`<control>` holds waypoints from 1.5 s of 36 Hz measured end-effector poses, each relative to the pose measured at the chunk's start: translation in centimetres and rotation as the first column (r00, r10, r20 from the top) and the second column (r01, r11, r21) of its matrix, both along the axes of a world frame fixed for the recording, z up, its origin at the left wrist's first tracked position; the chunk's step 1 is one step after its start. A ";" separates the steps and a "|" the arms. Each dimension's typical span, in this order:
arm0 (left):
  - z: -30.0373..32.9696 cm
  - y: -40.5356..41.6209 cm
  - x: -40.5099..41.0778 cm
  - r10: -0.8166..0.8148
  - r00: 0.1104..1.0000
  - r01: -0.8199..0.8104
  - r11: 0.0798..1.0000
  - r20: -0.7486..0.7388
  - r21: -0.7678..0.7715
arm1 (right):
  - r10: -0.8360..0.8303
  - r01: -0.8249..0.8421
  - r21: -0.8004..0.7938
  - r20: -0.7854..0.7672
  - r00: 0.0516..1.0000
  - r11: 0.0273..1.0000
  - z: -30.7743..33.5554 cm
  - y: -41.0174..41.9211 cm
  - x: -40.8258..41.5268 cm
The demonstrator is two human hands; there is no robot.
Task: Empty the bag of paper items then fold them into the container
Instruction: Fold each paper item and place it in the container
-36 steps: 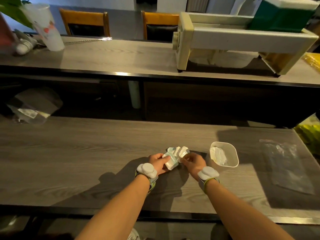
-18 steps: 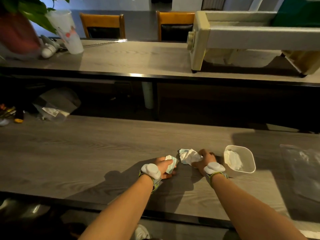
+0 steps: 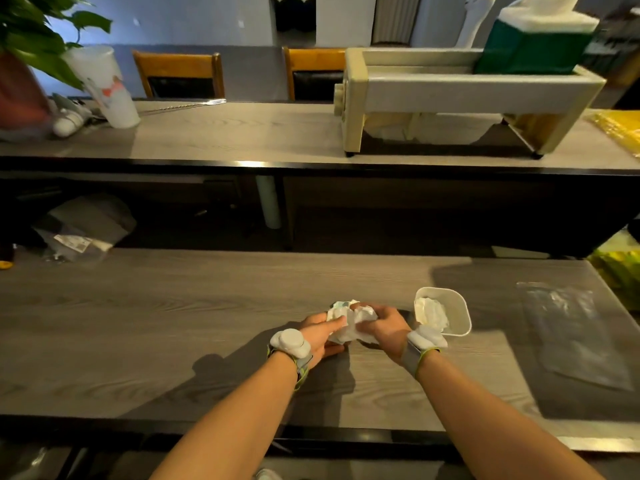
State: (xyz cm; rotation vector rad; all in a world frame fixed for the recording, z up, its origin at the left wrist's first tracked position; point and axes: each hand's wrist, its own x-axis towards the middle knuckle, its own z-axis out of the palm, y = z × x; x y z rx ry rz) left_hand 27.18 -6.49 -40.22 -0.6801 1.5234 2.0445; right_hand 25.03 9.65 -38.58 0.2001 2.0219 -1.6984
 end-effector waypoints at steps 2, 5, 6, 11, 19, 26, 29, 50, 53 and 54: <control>0.0 0.6 0.2 0.001 1.000 -0.001 1.000 -0.017 0.008 | 0.000 0.000 0.006 -0.011 1.000 1.000 0.2 0.2 0.2; -0.1 1.1 0.3 0.009 0.999 -0.009 1.000 -0.038 0.006 | -0.012 0.012 0.001 -0.022 1.000 1.000 0.4 0.1 0.7; -0.2 1.2 0.4 0.014 0.999 -0.014 1.000 -0.044 -0.004 | -0.008 0.008 0.012 -0.035 0.999 1.000 0.6 0.1 1.0; -1.8 0.5 0.7 0.103 0.994 -0.105 0.993 -0.042 -0.055 | -0.067 0.068 0.023 -0.061 0.996 0.997 0.2 0.6 1.3; 0.0 0.1 1.2 0.062 0.997 -0.069 0.987 -0.052 -0.146 | -0.117 0.116 -0.009 -0.041 0.992 0.993 0.7 1.2 2.2; 0.6 1.3 1.7 0.118 0.992 -0.121 0.990 0.049 0.065 | -0.035 0.050 0.134 -0.113 0.993 0.990 1.1 -0.1 2.3; 0.3 1.2 2.1 0.075 0.997 -0.076 0.997 -0.031 -0.023 | 0.058 -0.001 0.322 -0.167 0.984 0.947 1.4 -0.1 2.3; 0.3 0.5 0.4 0.080 0.993 -0.093 0.983 -0.085 -0.157 | -0.207 0.207 0.023 0.006 0.978 0.978 2.1 -1.2 1.7; 0.5 0.4 0.2 0.067 0.996 -0.076 0.981 -0.055 -0.178 | -0.263 0.278 -0.136 0.119 0.957 0.951 2.2 -1.3 1.7; 0.5 0.5 0.2 0.058 0.997 -0.067 0.979 -0.050 -0.191 | -0.273 0.297 -0.171 0.152 0.950 0.939 2.4 -1.3 1.7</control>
